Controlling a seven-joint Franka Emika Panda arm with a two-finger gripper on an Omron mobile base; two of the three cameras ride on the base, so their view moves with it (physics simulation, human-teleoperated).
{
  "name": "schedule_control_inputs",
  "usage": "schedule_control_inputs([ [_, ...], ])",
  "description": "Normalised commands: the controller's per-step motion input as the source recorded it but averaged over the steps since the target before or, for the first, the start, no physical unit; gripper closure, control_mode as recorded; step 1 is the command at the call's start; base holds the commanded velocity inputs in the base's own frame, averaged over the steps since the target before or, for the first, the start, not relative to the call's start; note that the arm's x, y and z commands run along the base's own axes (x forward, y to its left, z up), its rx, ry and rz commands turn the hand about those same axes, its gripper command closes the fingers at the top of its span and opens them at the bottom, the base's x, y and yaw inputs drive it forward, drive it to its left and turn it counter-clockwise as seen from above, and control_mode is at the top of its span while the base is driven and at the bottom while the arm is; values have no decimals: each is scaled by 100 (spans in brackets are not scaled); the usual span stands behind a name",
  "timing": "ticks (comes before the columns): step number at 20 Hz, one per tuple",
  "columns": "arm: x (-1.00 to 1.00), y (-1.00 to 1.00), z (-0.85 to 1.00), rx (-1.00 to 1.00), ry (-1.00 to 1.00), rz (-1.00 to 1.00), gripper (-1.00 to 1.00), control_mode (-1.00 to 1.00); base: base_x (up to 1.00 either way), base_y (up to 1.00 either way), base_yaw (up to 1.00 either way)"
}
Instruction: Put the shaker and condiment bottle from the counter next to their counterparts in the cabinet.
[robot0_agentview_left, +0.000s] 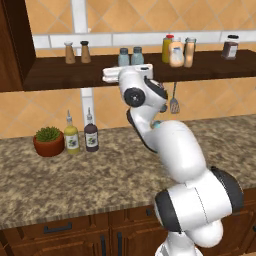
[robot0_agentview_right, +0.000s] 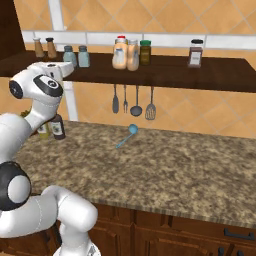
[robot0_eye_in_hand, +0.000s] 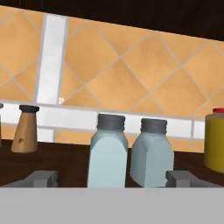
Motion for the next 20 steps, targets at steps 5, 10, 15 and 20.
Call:
schedule_control_inputs([
  [5,-100,0,-12,1,-19,0,-100,-100,0,0,0],
  [10,-100,0,-25,9,-5,0,-100,-100,0,0,0],
  [15,-100,-9,-31,16,0,0,-100,-100,0,0,0],
  [20,-100,-17,-38,23,3,0,-100,-100,0,0,0],
])
